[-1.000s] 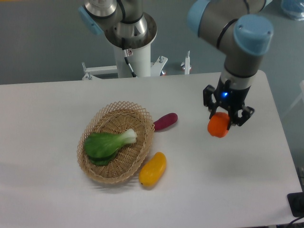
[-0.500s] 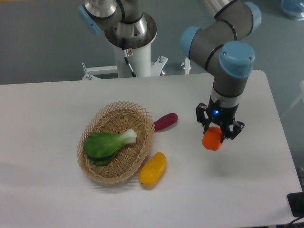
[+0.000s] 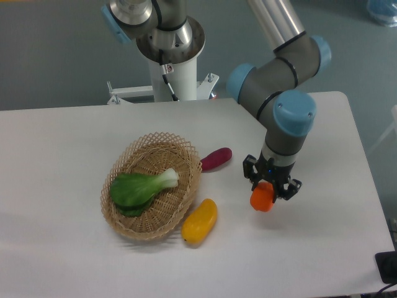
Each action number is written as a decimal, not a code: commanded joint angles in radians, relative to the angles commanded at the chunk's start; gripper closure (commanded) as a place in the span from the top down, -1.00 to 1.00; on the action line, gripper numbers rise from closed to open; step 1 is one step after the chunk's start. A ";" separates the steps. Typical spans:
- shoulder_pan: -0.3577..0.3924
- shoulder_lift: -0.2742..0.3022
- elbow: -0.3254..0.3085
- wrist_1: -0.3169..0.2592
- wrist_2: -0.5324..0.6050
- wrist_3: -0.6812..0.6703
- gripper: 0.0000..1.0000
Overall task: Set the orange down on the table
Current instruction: 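Carry the held orange with the gripper down toward the table beside the eggplant, then lower the orange onto the table surface with the gripper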
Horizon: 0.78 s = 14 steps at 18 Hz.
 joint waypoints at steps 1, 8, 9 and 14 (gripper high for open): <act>-0.009 -0.003 0.000 0.005 0.023 -0.002 0.11; -0.026 -0.023 -0.008 0.008 0.046 -0.002 0.12; -0.026 -0.023 -0.008 0.008 0.046 0.000 0.12; -0.026 -0.025 -0.008 0.008 0.046 0.000 0.12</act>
